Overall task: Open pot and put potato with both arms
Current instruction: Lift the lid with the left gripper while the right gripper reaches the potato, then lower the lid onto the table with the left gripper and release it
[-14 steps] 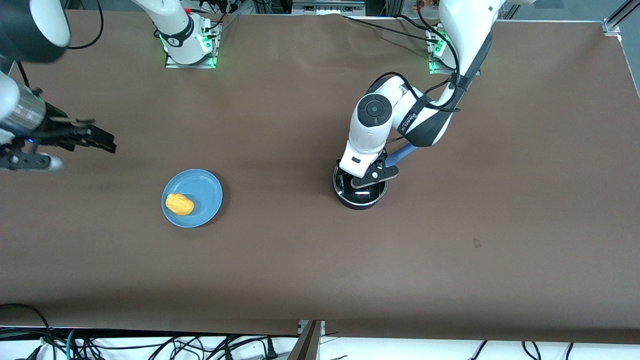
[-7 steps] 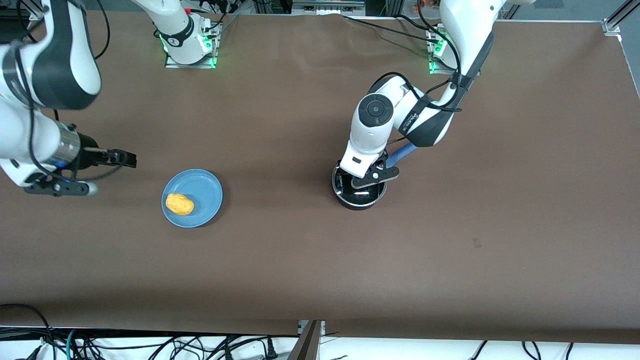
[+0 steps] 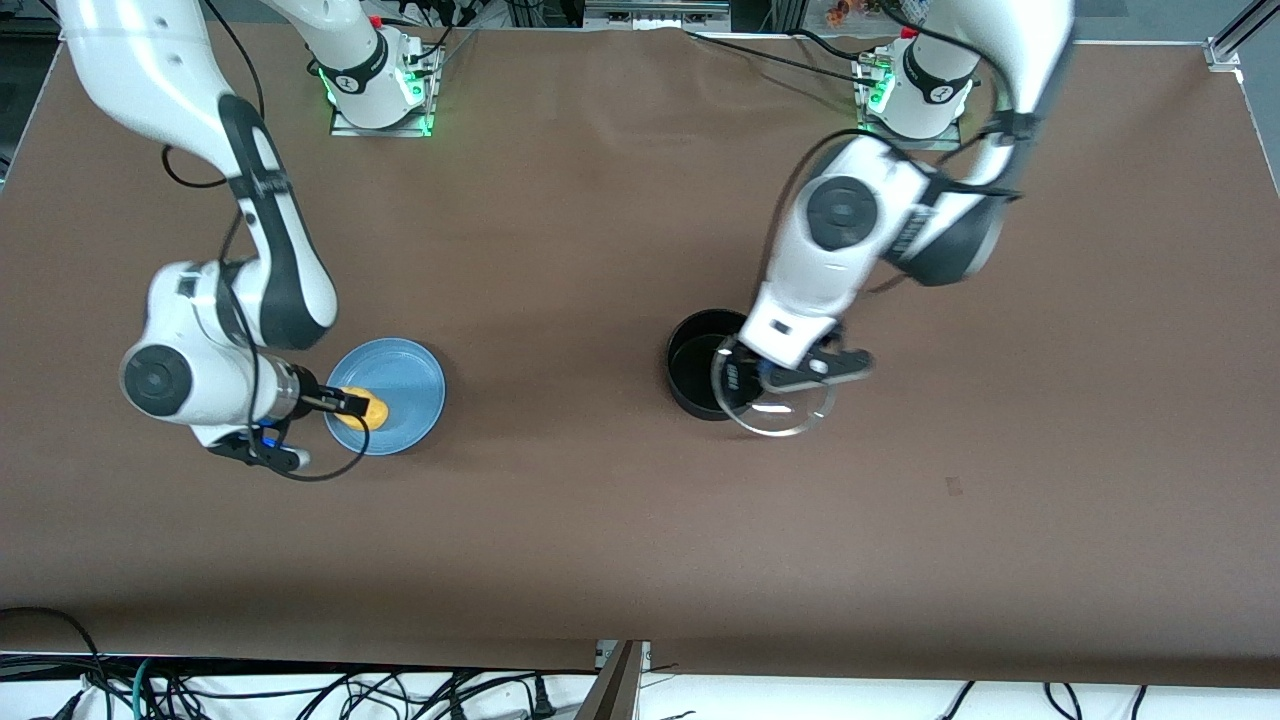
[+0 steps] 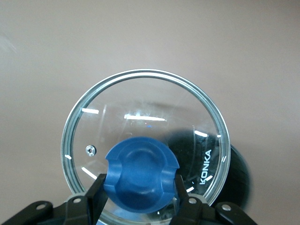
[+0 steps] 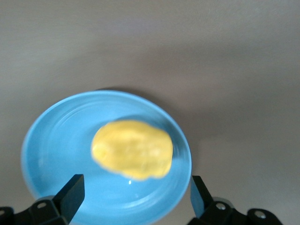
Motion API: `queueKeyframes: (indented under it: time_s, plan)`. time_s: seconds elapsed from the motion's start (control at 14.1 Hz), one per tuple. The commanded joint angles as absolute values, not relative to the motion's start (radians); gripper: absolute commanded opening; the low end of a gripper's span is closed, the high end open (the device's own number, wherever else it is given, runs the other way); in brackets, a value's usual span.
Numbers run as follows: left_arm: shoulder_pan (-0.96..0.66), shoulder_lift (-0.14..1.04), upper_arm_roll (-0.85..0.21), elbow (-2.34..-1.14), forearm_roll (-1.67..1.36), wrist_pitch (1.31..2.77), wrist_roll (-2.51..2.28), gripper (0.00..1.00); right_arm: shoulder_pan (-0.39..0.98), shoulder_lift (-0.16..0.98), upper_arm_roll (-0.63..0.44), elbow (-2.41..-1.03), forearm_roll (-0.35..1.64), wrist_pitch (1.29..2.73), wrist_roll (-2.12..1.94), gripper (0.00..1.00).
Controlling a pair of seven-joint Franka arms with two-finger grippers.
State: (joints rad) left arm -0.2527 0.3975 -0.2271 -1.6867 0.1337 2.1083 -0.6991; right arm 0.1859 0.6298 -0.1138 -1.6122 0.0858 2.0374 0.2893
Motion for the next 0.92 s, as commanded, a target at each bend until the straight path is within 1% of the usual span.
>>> queueKeyframes:
  time_s: [0.0,0.14,0.28,0.35,0.57,0.71,0.85]
  plan:
    - [-0.048,0.338,-0.232,-1.736,0.056,2.094,-0.315,0.39,0.172,0.627,-0.113,-1.605,0.13,2.048,0.353,1.0]
    - [0.033,0.337,-0.169,-1.738,0.012,2.08,-0.049,0.4,0.17,0.661,-0.112,-1.605,0.135,2.08,0.364,1.0]
    - [0.057,0.348,-0.085,-1.74,0.009,2.071,0.139,0.4,0.161,0.673,-0.112,-1.605,0.141,2.089,0.364,1.0]
    - [0.078,0.363,-0.059,-1.74,0.009,2.071,0.206,0.4,0.161,0.673,-0.112,-1.605,0.141,2.094,0.364,1.0]
    - [0.112,0.397,-0.003,-1.75,0.009,2.074,0.291,0.4,0.166,0.681,-0.113,-1.605,0.141,2.106,0.393,1.0]
    - [0.158,0.448,0.005,-1.75,0.011,2.083,0.293,0.41,0.169,0.684,-0.112,-1.605,0.143,2.112,0.413,1.0]
    - [0.192,0.492,0.005,-1.75,0.009,2.123,0.328,0.42,0.17,0.692,-0.112,-1.605,0.144,2.112,0.416,1.0]
